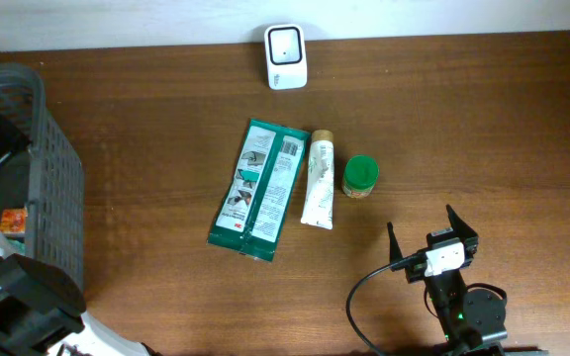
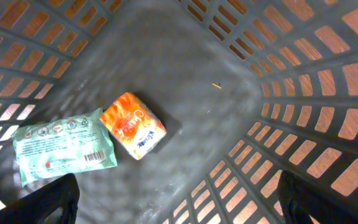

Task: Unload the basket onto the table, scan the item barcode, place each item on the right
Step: 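Reach into the basket and grasp the orange soap box with the left gripper, then place the orange soap box on top of the green packet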

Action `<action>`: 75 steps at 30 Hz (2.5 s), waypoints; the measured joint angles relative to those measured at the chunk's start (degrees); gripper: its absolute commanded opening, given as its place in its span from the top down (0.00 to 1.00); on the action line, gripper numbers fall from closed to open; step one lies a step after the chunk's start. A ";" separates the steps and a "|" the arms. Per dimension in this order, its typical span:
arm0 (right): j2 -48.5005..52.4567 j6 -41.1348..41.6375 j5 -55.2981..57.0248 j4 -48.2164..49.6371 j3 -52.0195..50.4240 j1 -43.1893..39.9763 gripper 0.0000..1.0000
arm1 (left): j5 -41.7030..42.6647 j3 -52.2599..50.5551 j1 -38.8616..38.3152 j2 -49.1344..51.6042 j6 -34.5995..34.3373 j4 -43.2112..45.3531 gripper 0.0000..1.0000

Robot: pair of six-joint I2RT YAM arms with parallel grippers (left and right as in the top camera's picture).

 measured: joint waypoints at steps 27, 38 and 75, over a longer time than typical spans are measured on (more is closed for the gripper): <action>0.00 0.00 0.00 0.00 0.00 0.00 0.02 | -0.39 -27.47 8.96 -0.15 1.77 22.27 0.15; 0.00 0.00 0.00 0.00 0.00 0.00 0.02 | 0.92 -36.20 8.96 0.33 2.05 35.06 0.19; 0.00 0.02 0.00 0.00 0.00 0.00 0.02 | 23.04 -22.08 -22.16 -38.47 1.36 30.45 0.96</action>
